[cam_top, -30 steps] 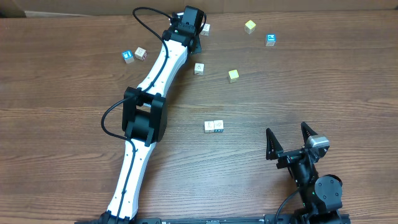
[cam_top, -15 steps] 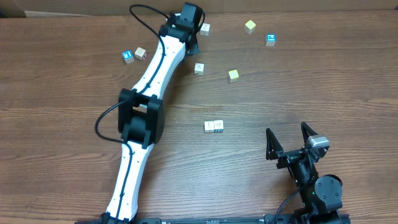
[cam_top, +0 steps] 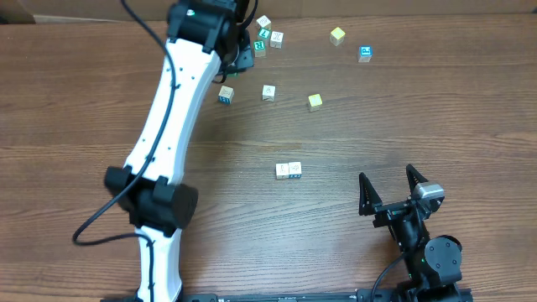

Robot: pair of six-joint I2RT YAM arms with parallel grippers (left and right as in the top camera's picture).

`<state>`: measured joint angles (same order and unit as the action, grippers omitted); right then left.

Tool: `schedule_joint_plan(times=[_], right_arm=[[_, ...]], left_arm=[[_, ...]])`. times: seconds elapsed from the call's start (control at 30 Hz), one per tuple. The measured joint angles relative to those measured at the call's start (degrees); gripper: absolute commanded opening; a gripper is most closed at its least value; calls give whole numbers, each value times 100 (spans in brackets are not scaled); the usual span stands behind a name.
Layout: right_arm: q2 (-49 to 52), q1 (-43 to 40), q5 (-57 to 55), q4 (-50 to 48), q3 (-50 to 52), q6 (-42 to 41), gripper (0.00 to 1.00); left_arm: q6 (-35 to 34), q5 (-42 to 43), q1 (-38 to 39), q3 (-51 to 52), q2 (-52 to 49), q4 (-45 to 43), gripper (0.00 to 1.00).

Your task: Form a horizontal line

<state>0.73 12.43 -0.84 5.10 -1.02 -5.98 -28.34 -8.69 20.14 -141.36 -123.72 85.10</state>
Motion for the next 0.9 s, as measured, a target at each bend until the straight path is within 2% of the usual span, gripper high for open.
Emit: schedule_joint_plan(times=[0.23, 0.4, 0.63, 0.9], right_arm=[[0, 0, 0, 2, 0, 0, 100], [0, 0, 0, 0, 0, 4, 100], [0, 0, 2, 2, 0, 2, 100], [0, 0, 0, 2, 0, 2, 100]], left_arm=[[2, 240, 0, 0, 334, 1145, 31], [24, 597, 55, 289, 334, 1152, 32], [-2, 780, 398, 1429, 334, 1071, 33], [-262, 264, 503, 2398, 334, 809, 39]])
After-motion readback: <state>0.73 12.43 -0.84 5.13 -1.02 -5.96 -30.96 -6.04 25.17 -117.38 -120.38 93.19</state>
